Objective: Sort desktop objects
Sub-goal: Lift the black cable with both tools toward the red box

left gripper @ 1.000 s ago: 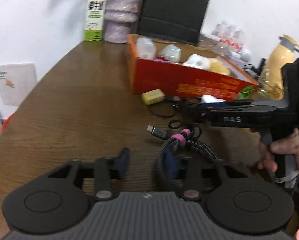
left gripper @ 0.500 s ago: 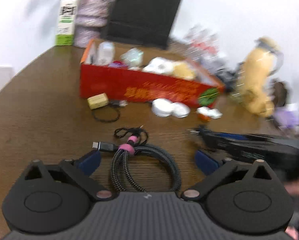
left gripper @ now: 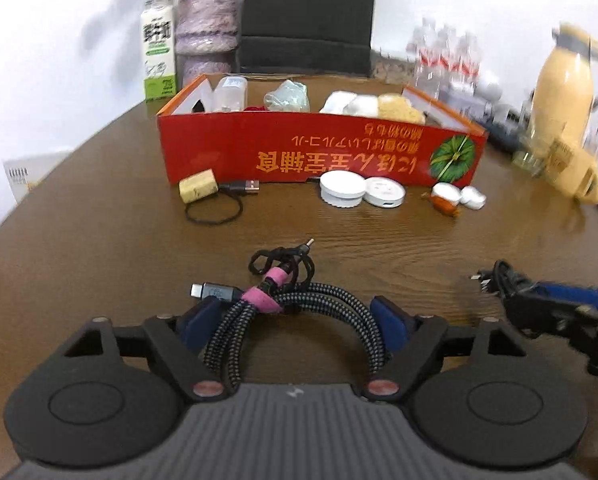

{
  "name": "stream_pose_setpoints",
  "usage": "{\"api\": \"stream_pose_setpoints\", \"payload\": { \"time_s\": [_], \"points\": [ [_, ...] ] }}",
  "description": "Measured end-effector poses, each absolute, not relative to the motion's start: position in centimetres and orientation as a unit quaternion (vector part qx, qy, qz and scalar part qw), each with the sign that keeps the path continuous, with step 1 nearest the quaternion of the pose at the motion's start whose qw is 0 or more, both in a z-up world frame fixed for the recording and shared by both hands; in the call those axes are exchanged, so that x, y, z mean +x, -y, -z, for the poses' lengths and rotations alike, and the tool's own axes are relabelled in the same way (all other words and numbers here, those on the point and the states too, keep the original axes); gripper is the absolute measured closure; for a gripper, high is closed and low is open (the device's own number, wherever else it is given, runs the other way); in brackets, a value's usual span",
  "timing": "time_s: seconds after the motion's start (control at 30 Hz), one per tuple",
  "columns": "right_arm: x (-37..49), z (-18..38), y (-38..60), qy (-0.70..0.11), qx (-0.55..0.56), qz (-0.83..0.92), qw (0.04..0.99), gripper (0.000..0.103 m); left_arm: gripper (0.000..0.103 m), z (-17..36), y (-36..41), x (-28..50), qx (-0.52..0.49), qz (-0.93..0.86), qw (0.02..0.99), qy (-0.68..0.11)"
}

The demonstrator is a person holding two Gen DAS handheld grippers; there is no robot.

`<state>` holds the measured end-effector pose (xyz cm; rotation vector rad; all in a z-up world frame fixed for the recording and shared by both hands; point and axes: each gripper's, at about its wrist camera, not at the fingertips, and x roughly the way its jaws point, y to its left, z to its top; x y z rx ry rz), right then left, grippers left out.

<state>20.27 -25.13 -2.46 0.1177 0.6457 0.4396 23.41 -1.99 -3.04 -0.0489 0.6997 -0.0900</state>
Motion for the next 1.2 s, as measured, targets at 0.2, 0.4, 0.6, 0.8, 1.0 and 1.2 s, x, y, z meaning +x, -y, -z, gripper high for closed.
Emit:
{"api": "stream_pose_setpoints", "payload": {
  "time_s": [0.2, 0.4, 0.6, 0.8, 1.0, 1.2],
  "points": [
    [17.4, 1.6, 25.3, -0.300, 0.057, -0.220, 0.927, 0.067, 0.027, 0.7, 1.2, 18.8, -0.041, 0.051, 0.950, -0.306],
    [14.9, 0.4, 25.1, -0.282, 0.050, -0.221, 0.932, 0.067, 0.027, -2.5, 1.2, 14.1, -0.018, 0.055, 0.970, -0.236],
    [12.5, -1.0, 25.6, -0.261, 0.044, -0.214, 0.940, 0.067, 0.027, -4.3, 1.0, 11.8, -0.016, 0.068, 0.977, -0.202],
    [11.3, -2.1, 26.6, -0.244, 0.045, -0.202, 0.948, 0.067, 0.027, -5.8, 0.5, 10.4, -0.020, 0.076, 0.981, -0.175],
    [12.2, -3.2, 26.4, -0.231, 0.043, -0.201, 0.951, 0.067, 0.027, -7.2, -0.6, 11.1, -0.019, 0.078, 0.983, -0.163],
    [15.5, -6.0, 25.9, -0.206, 0.038, -0.216, 0.954, 0.067, 0.027, -9.3, -2.0, 14.9, -0.014, 0.099, 0.982, -0.162]
  ]
}}
